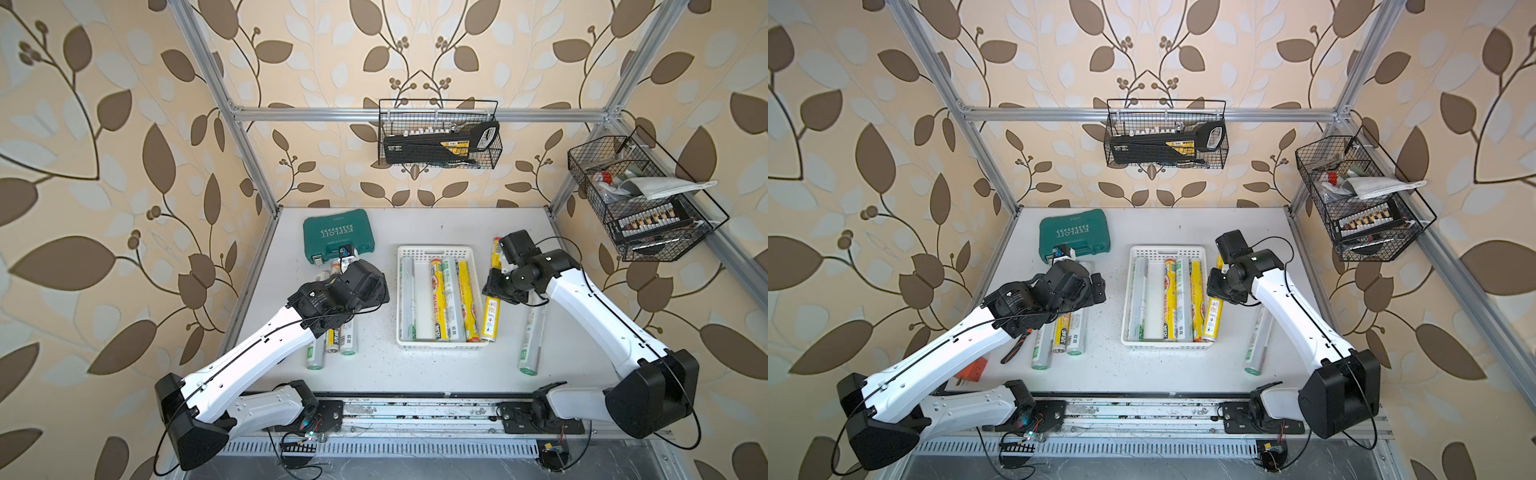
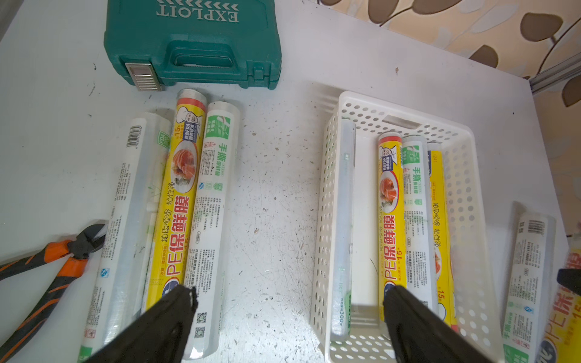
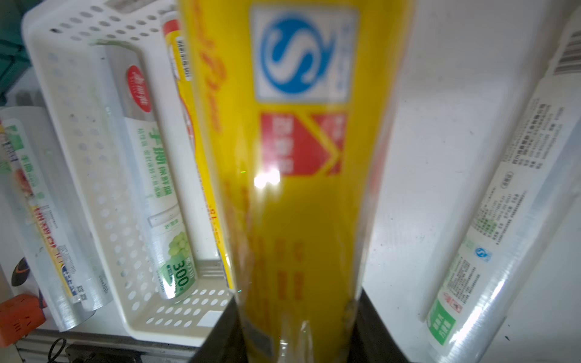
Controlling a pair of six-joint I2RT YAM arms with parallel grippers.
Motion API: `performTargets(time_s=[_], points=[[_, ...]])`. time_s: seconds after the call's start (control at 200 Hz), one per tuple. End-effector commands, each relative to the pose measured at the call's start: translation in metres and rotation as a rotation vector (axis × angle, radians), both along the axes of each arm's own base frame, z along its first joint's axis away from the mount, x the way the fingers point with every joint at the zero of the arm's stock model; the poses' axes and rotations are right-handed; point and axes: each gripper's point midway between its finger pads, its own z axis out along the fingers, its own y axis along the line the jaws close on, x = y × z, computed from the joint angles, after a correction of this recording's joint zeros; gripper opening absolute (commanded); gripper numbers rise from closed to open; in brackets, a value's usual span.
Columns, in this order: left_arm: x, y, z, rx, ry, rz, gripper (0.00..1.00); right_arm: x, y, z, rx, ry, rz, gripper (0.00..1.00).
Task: Put the plastic wrap into the basket
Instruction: Pick up the plastic wrap from the center of the board, then place the plastic wrap in the basket.
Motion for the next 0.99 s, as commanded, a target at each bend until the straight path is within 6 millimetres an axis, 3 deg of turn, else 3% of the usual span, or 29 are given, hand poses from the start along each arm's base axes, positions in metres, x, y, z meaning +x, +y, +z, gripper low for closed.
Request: performTargets(time_s=[0.0, 0.095, 0.41, 0.72, 0.99], points=[[-0.003, 0.019, 0.006, 0.027, -0.025, 0.04, 0.99, 0.006, 0.037, 0.014, 0.036, -0.025, 0.038, 0.35], [-0.004, 0.025, 0.006, 0.033, -0.033, 0.05, 0.99, 0.009, 0.065, 0.01, 0.051, -0.022, 0.076, 0.35], [-0.006, 0.034, 0.005, 0.041, -0.049, 0.072, 0.99, 0.02, 0.12, -0.024, 0.111, 0.019, 0.107, 0.34], [-0.002, 0.021, -0.003, 0.004, -0.023, 0.052, 0.99, 0.028, 0.155, -0.06, 0.072, 0.059, 0.159, 0.34], [-0.001, 0.022, -0.003, 0.011, -0.022, 0.058, 0.99, 0.034, 0.165, -0.079, 0.032, 0.07, 0.175, 0.34]])
